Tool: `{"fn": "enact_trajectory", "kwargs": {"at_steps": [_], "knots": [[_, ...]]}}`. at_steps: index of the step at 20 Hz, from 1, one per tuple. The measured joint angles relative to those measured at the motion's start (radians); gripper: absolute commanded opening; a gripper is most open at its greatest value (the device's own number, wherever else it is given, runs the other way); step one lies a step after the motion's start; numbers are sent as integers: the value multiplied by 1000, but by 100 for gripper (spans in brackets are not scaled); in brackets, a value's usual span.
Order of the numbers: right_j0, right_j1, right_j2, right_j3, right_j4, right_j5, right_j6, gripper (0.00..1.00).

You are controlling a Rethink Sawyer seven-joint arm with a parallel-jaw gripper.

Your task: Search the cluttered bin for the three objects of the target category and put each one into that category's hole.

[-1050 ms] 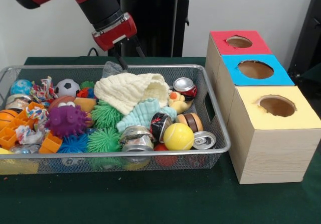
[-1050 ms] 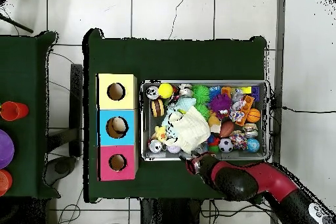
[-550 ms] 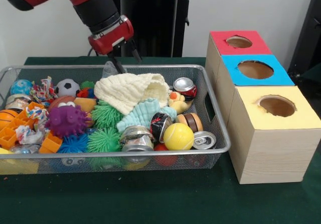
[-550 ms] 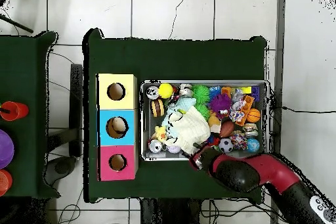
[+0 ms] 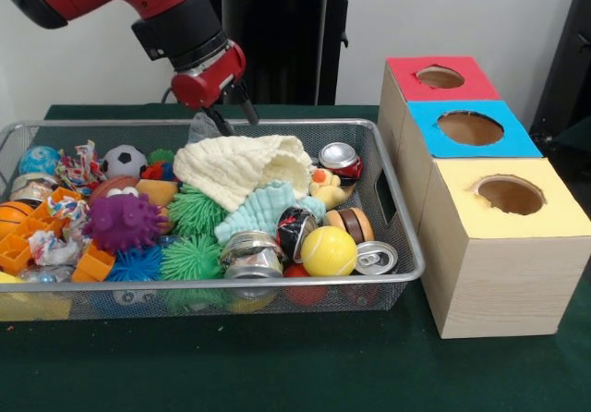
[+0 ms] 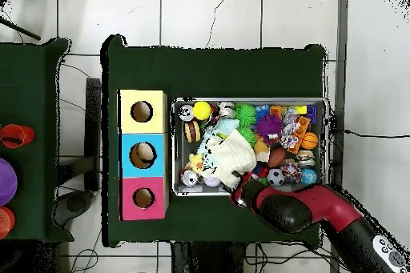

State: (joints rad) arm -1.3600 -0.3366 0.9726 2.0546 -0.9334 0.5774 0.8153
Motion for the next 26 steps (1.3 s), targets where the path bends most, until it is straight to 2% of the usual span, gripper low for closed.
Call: {"fn": "enact_trajectory", "kwargs": {"at_steps": [7, 26], "knots": [[-9, 10, 0, 0, -1, 0, -87, 100], [-54, 10, 0, 0, 9, 31, -91, 100]]}}
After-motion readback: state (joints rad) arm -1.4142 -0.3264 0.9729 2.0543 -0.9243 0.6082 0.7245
